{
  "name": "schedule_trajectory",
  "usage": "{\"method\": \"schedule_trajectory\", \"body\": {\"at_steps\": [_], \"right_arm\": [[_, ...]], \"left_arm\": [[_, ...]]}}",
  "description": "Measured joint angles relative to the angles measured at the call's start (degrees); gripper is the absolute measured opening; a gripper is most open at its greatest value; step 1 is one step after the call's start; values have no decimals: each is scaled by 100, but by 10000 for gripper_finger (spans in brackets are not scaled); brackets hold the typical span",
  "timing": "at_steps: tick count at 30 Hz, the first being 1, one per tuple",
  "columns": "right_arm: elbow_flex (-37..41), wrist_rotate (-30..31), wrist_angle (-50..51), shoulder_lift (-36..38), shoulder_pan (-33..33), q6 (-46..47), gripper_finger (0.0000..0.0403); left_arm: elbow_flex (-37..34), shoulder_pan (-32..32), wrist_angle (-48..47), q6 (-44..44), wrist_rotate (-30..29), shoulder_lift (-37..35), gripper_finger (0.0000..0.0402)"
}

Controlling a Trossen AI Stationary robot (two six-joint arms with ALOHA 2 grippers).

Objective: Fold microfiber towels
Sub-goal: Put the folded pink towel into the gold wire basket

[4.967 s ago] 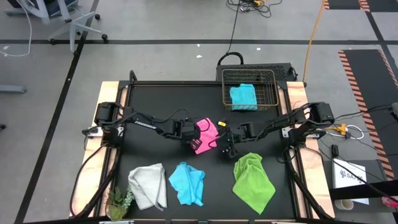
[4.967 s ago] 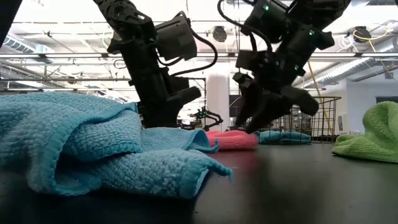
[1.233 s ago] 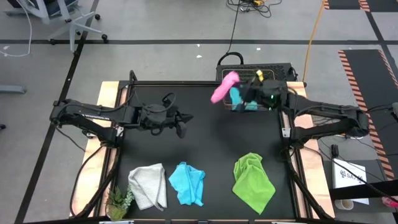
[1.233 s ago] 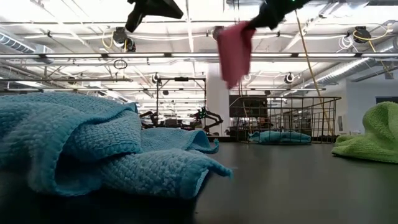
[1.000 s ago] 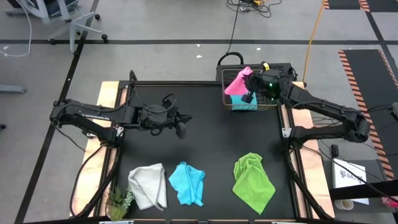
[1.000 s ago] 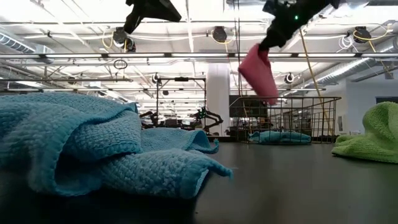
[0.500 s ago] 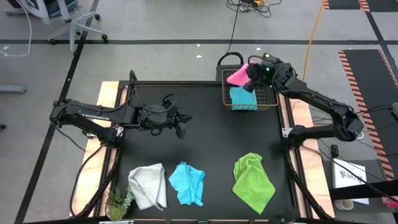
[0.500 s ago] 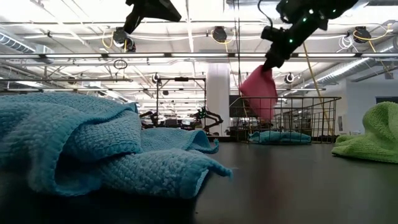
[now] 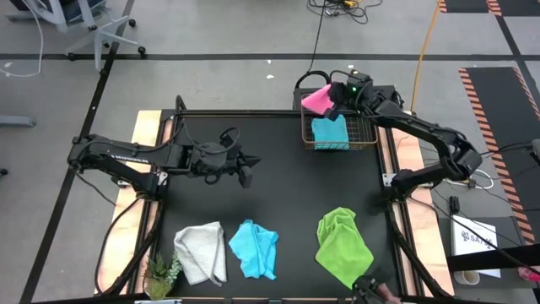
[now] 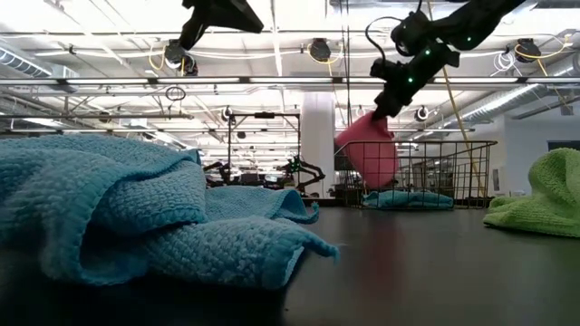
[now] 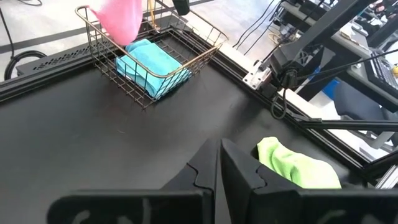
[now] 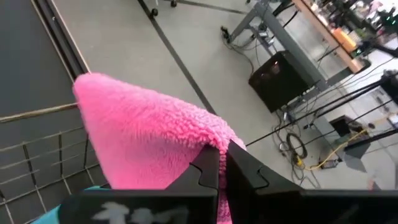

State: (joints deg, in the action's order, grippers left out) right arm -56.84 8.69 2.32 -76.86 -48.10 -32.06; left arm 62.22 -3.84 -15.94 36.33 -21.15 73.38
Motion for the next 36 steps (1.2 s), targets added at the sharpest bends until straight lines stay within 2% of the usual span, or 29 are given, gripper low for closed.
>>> {"method": "schedule_trajectory", "body": {"at_steps": [7, 15, 22, 31, 36], "right_arm": [[2, -454, 340, -89, 27, 546, 0], [26, -452, 1520, -37, 181, 593, 0], [234, -874, 2523, -39, 449, 711, 0], [254, -904, 3377, -10, 951, 827, 0], [254, -1200, 3793, -6, 1112, 991, 0]], "left_arm": [[0, 0, -109, 92, -91, 0, 21], [0, 0, -109, 66, -147, 0, 21], [0, 0, -107, 22, -149, 0, 21], [0, 0, -111, 16, -151, 0, 21], [0, 0, -196, 16, -153, 0, 21]]}}
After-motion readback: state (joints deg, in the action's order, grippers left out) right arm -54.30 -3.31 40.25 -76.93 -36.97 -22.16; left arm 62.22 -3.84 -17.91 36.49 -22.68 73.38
